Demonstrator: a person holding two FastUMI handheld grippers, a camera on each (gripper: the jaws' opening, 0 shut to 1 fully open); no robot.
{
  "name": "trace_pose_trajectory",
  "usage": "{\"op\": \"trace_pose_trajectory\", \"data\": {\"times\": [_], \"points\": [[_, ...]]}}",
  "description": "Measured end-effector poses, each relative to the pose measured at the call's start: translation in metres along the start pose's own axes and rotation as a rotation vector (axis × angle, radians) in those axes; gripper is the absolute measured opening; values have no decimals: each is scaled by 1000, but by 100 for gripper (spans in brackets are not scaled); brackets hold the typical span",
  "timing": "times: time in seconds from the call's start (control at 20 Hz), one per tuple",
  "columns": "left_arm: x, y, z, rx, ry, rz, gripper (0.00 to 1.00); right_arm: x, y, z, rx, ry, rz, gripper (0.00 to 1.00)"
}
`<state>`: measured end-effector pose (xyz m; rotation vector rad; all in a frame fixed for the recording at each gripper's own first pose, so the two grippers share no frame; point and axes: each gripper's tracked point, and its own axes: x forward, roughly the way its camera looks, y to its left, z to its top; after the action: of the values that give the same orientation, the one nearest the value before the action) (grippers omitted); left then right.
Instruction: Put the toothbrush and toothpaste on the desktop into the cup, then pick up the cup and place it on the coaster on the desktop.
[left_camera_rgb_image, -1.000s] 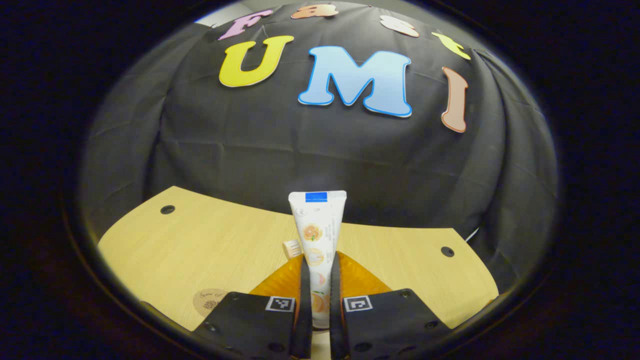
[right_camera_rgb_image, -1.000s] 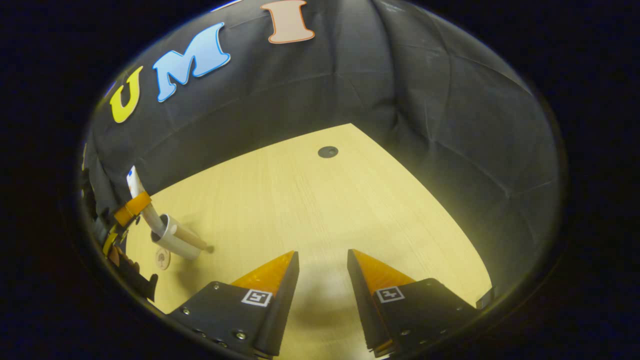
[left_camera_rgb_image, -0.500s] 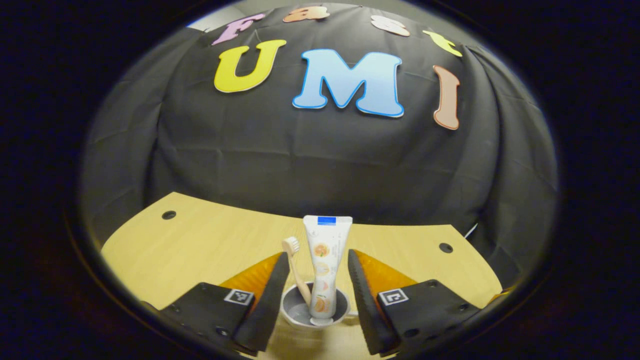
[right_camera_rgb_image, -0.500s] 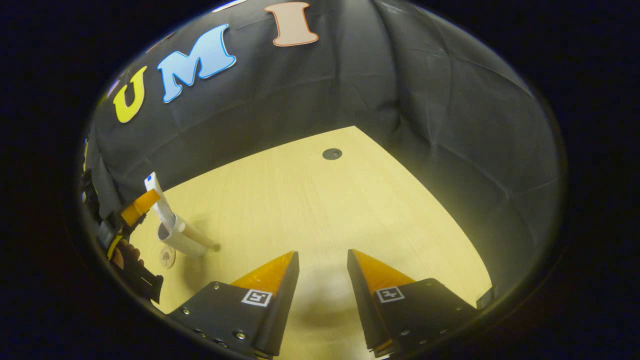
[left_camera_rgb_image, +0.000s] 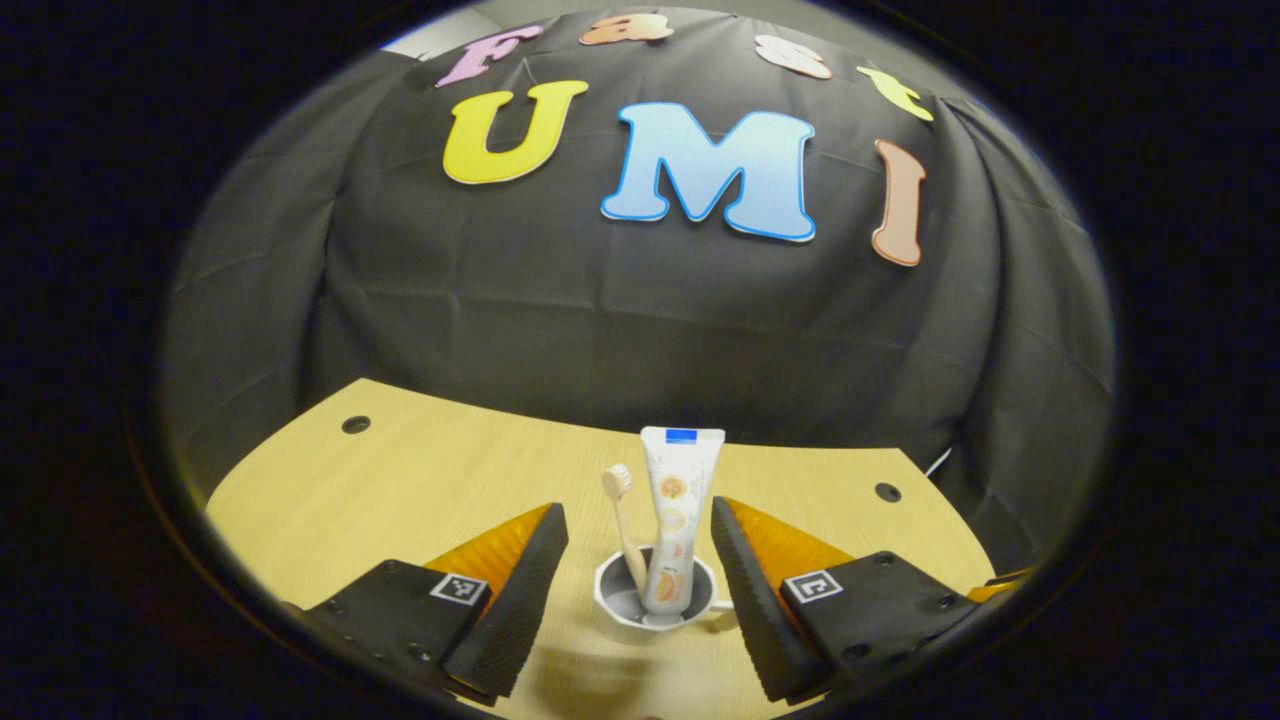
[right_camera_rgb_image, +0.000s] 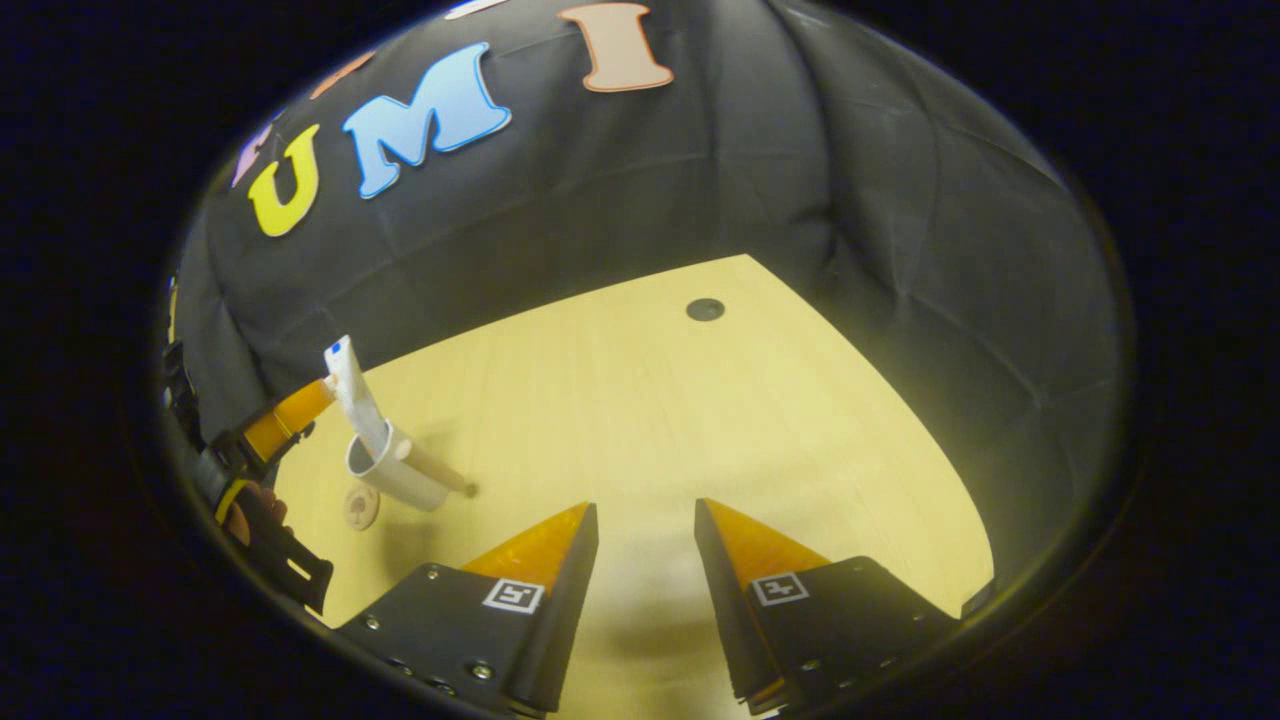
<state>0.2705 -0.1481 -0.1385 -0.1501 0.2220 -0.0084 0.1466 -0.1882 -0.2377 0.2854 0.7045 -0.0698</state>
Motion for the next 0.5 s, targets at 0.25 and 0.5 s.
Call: {"op": "trace_pose_trajectory", "data": {"times": [0.25,0.5], "points": [[-39,42,3,20,8,49,92,6,44,10,-130,17,121,60],[-77,84,-3,2,22,113,89,11,90,18,-303,46,217,60]]}}
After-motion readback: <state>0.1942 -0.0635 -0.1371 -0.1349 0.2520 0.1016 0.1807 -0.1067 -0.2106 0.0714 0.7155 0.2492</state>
